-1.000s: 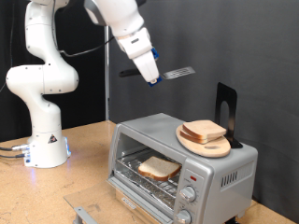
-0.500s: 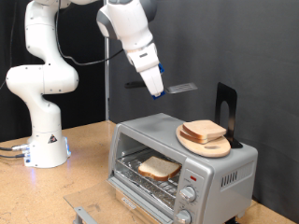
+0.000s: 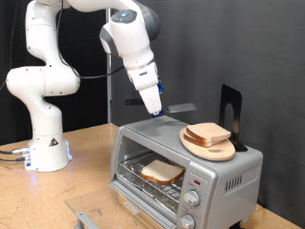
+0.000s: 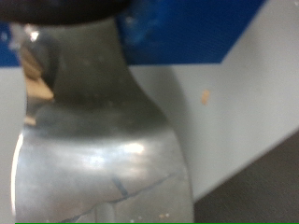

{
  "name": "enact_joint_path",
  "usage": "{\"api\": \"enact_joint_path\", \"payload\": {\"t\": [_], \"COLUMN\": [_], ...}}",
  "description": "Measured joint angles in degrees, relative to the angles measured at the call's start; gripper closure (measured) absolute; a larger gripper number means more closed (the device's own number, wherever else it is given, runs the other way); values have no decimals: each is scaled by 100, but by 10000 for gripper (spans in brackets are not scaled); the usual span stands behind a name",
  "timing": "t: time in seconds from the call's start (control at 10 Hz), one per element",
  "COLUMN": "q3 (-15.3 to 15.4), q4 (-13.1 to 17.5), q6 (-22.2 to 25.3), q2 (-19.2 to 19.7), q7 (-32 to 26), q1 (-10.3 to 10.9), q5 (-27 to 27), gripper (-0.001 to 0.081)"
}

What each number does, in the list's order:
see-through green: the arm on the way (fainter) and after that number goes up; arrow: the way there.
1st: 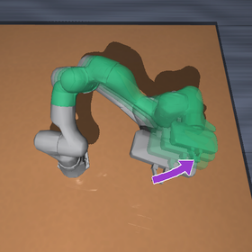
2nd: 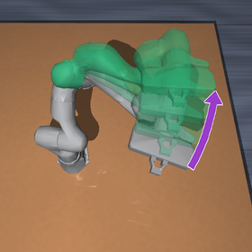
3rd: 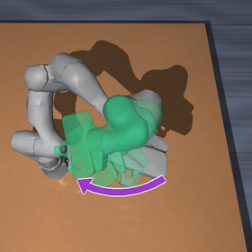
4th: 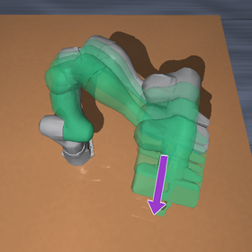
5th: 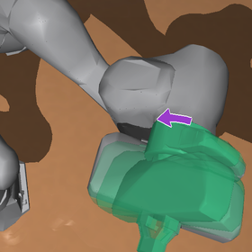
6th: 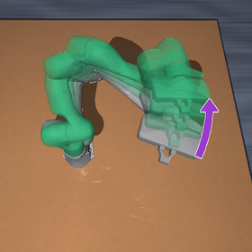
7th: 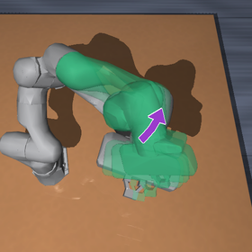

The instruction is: Make a piece of toast with the oven

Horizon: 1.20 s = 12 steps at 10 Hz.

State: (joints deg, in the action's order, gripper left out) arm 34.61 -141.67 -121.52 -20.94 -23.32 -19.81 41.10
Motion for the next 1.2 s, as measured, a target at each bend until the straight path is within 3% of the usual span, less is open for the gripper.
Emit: {"api": "enact_joint_path", "payload": {"t": [0.3, 0.5, 0.7, 0.8, 0.9, 1.2], "q3": [188, 224, 224, 223, 218, 158], "q4": [-149, -143, -133, -120, -114, -85], "q6": [-584, -683, -685, -680, -664, -469], "q2": [300, 330, 331, 331, 330, 311], "q7": [139, 185, 184, 179, 149, -38], "q1": [-25, -25, -25, -25, -24, -22], "q5": [-73, -77, -73, -64, -32, 97], "gripper": [542, 542, 299, 299, 154, 128]}}
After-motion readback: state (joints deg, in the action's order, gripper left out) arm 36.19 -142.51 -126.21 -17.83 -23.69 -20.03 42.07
